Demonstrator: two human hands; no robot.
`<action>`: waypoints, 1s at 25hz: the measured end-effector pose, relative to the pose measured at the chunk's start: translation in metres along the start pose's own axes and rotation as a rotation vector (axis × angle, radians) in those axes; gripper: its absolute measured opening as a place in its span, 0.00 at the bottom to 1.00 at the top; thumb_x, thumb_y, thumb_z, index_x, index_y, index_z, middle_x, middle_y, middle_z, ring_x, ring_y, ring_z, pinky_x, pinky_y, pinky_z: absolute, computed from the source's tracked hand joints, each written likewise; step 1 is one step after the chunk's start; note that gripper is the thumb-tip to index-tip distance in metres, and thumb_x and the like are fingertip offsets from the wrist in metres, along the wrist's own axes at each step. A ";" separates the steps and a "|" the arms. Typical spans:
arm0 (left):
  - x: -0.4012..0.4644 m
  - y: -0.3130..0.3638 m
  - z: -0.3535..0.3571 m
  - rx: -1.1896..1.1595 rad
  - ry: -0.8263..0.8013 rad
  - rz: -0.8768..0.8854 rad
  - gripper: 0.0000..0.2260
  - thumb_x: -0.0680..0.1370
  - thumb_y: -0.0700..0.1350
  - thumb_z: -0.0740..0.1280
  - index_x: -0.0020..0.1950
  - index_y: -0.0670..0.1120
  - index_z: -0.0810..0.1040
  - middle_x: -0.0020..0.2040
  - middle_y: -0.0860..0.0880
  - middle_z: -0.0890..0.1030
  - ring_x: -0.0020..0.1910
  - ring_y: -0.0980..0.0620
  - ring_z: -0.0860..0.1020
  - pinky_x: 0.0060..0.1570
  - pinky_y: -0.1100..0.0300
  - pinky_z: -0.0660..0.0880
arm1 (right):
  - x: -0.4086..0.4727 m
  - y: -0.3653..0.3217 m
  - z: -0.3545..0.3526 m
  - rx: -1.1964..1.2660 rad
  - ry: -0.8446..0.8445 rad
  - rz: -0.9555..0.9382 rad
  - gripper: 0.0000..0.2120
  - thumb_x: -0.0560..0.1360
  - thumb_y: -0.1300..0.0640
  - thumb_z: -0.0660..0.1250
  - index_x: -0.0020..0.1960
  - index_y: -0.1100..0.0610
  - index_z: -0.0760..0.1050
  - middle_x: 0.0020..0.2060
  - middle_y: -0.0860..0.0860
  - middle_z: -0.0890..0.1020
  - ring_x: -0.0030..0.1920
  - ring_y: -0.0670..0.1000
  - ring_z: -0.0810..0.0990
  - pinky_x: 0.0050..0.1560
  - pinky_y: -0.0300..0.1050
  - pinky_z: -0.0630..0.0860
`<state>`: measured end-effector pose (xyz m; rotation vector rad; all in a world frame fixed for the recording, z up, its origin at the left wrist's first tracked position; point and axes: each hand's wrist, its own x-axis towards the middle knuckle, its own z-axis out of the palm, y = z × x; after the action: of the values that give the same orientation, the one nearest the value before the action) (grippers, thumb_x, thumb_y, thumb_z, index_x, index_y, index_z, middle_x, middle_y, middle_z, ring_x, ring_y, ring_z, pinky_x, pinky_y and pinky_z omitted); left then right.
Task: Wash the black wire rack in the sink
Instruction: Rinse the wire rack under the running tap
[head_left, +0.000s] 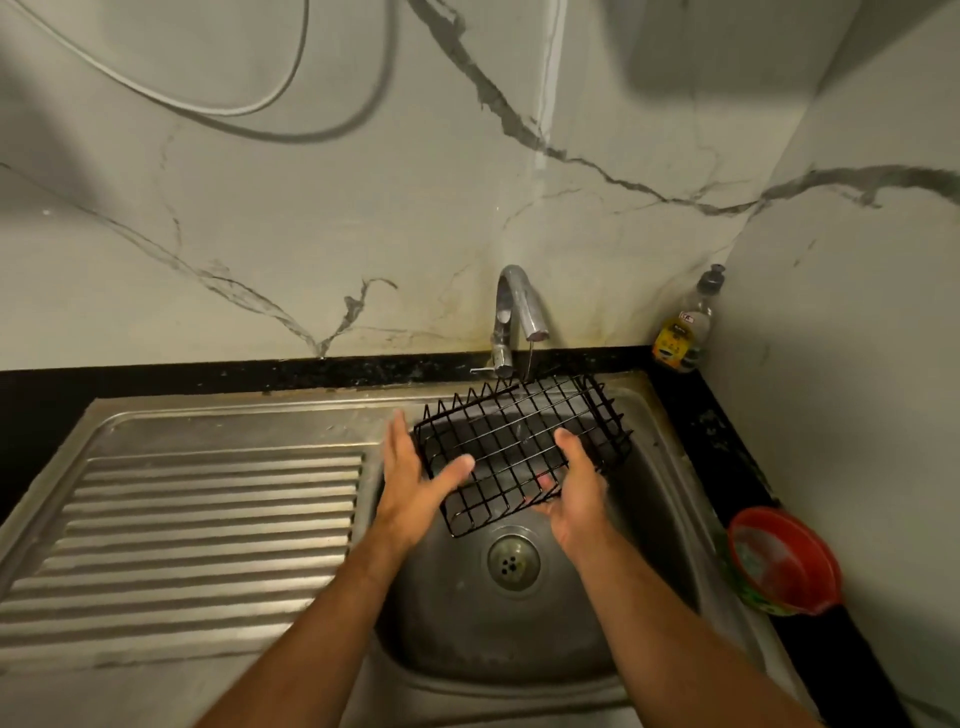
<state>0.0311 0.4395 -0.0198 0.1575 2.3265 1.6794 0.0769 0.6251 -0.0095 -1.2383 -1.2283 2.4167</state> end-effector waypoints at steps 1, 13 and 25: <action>0.007 0.005 0.006 -0.102 0.031 -0.067 0.49 0.73 0.58 0.77 0.83 0.59 0.47 0.79 0.59 0.50 0.78 0.55 0.56 0.78 0.49 0.57 | 0.000 -0.006 0.003 0.014 -0.024 -0.002 0.25 0.71 0.46 0.75 0.63 0.51 0.72 0.61 0.52 0.73 0.57 0.55 0.77 0.59 0.67 0.76; 0.063 0.041 0.028 -0.327 0.118 -0.264 0.44 0.68 0.54 0.80 0.79 0.64 0.62 0.72 0.46 0.75 0.66 0.46 0.77 0.68 0.41 0.73 | 0.056 -0.071 -0.055 0.136 -0.148 -0.106 0.31 0.67 0.42 0.76 0.67 0.47 0.72 0.70 0.56 0.68 0.66 0.63 0.70 0.61 0.72 0.72; 0.098 0.068 0.050 -0.236 -0.028 -0.209 0.48 0.68 0.53 0.81 0.82 0.59 0.58 0.70 0.53 0.77 0.68 0.50 0.76 0.70 0.42 0.72 | 0.101 -0.077 -0.068 0.006 0.013 -0.097 0.09 0.81 0.50 0.62 0.58 0.51 0.76 0.58 0.55 0.75 0.62 0.60 0.75 0.66 0.63 0.71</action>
<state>-0.0532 0.5312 0.0148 -0.1047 2.0246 1.8117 0.0455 0.7636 -0.0356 -1.1629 -1.2458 2.3380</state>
